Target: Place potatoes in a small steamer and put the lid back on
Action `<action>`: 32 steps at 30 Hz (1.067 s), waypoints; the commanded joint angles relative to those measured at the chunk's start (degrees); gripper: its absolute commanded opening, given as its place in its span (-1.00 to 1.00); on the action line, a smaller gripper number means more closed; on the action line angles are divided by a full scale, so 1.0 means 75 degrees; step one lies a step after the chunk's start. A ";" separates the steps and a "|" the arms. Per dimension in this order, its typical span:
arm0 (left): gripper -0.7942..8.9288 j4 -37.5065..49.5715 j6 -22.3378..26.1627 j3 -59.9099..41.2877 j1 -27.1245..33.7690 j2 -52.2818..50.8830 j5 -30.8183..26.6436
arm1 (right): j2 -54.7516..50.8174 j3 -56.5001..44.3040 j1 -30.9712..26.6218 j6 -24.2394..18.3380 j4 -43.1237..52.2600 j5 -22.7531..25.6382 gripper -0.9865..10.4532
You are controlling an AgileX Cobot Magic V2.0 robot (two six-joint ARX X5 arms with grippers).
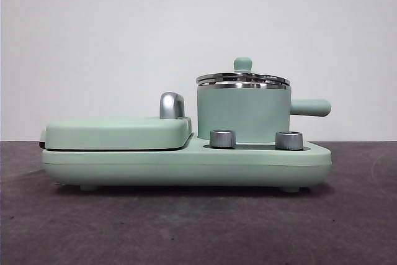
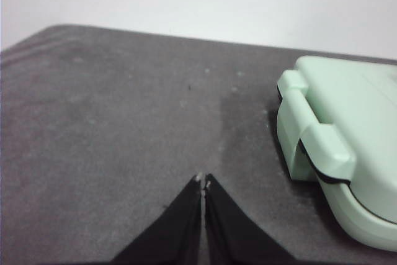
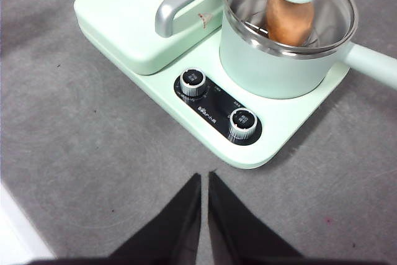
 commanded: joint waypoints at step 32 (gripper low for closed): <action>-0.82 0.0093 -0.0096 -0.0149 -0.0006 -0.0017 0.0006 | -0.5205 -0.7303 -0.2862 0.0256 0.5654 0.0656 -0.80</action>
